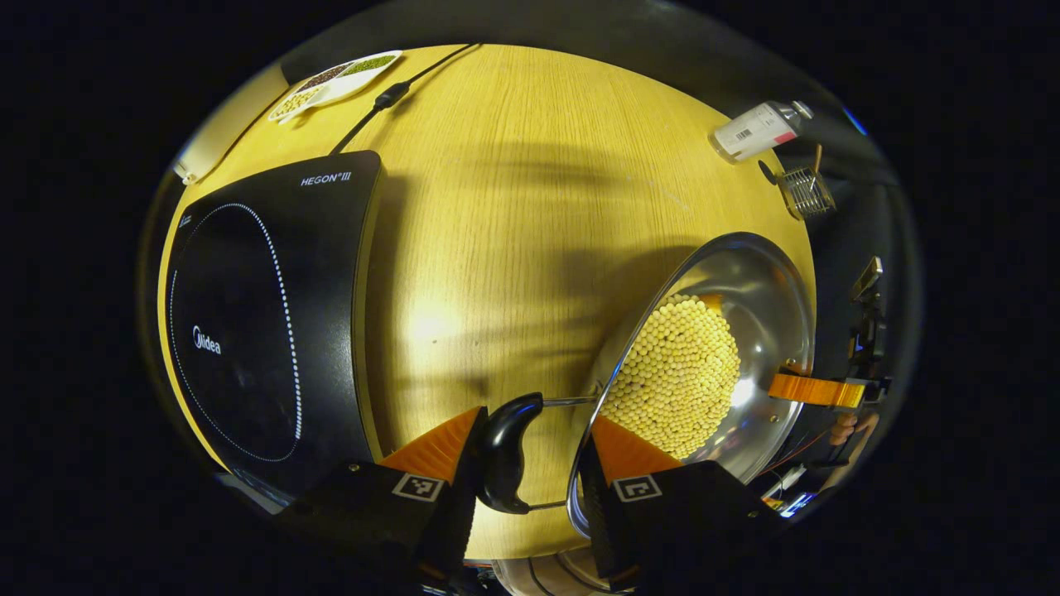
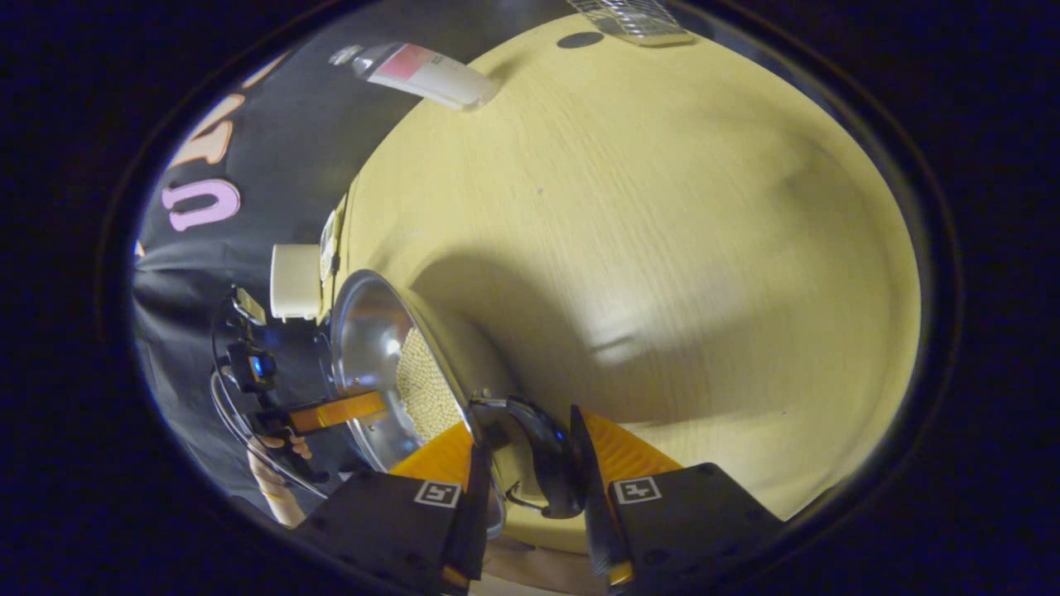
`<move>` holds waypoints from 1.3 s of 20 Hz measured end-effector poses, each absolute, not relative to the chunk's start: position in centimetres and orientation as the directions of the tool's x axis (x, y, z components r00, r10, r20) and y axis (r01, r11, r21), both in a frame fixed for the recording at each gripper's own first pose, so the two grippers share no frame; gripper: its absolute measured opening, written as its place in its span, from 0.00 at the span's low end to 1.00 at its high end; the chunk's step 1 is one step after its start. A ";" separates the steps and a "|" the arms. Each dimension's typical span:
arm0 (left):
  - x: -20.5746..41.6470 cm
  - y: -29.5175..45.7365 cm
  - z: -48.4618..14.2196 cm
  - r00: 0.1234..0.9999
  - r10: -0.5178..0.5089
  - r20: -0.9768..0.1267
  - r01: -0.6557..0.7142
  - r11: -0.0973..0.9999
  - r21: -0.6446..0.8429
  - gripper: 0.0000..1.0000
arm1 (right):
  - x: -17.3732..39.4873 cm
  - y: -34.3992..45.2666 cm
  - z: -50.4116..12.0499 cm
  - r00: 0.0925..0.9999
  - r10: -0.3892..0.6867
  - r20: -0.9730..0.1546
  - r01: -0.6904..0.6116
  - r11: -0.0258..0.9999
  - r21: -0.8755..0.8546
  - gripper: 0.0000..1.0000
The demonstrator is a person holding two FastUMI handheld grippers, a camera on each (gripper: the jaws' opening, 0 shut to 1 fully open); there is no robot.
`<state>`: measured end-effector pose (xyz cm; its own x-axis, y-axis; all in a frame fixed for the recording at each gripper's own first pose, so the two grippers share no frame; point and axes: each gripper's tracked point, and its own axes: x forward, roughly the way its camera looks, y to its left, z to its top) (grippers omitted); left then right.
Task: First push the handle of the pot to place it horizontally, then grasp the pot with both hands and set it on the induction cooktop.
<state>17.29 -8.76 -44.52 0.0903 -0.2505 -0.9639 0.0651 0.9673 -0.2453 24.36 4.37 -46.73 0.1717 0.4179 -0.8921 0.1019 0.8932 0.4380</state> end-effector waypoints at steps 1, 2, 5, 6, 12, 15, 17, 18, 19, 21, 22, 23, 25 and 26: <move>17.4 -8.8 -44.5 0.094 -0.252 -0.963 0.075 0.966 -0.246 0.60 | 24.3 4.2 -46.6 0.184 0.396 -0.899 0.073 0.907 0.415 0.52; 17.5 -8.9 -44.6 0.095 -0.253 -0.963 0.081 0.966 -0.246 0.59 | 24.3 4.1 -46.4 0.193 0.381 -0.904 0.052 0.916 0.397 0.52; 17.8 -8.9 -44.4 0.108 -0.259 -0.960 0.089 0.964 -0.250 0.61 | 23.1 3.4 -45.3 0.194 0.379 -0.905 0.037 0.919 0.393 0.46; 17.8 -8.7 -44.3 0.113 -0.260 -0.959 0.093 0.964 -0.250 0.61 | 23.0 3.3 -45.0 0.199 0.381 -0.903 0.030 0.918 0.394 0.46; 17.7 -8.7 -44.1 0.119 -0.263 -0.957 0.102 0.962 -0.252 0.59 | 20.6 3.1 -43.3 0.203 0.384 -0.901 0.025 0.918 0.396 0.46; 17.8 -8.6 -44.3 0.120 -0.268 -0.956 0.101 0.961 -0.257 0.61 | 19.3 2.8 -42.5 0.206 0.373 -0.905 0.027 0.922 0.386 0.46; 17.9 -8.6 -44.2 0.122 -0.272 -0.954 0.098 0.960 -0.261 0.59 | 18.5 2.8 -42.0 0.216 0.365 -0.906 0.020 0.925 0.378 0.46; 18.0 -8.6 -44.2 0.124 -0.274 -0.954 0.101 0.960 -0.263 0.59 | 18.2 2.7 -41.7 0.222 0.360 -0.906 0.022 0.927 0.374 0.46; 18.1 -8.6 -44.2 0.126 -0.276 -0.953 0.107 0.959 -0.263 0.61 | 17.7 2.6 -41.4 0.227 0.354 -0.907 0.027 0.929 0.369 0.46; 18.3 -8.6 -44.1 0.136 -0.278 -0.951 0.126 0.957 -0.262 0.61 | 17.1 2.5 -40.8 0.242 0.342 -0.908 0.034 0.932 0.360 0.52; 18.4 -8.6 -44.1 0.141 -0.281 -0.949 0.137 0.955 -0.262 0.61 | 16.7 2.5 -40.4 0.251 0.338 -0.907 0.038 0.933 0.358 0.46; 18.5 -8.6 -44.1 0.143 -0.284 -0.948 0.145 0.954 -0.263 0.61 | 16.3 2.5 -40.1 0.260 0.334 -0.906 0.047 0.933 0.357 0.46; 18.6 -8.8 -44.5 0.141 -0.291 -0.946 0.165 0.949 -0.268 0.61 | 15.2 2.7 -39.5 0.277 0.322 -0.905 0.061 0.935 0.351 0.52; 18.6 -9.0 -44.6 0.138 -0.295 -0.945 0.174 0.947 -0.270 0.61 | 14.7 2.9 -39.3 0.285 0.315 -0.905 0.069 0.935 0.347 0.52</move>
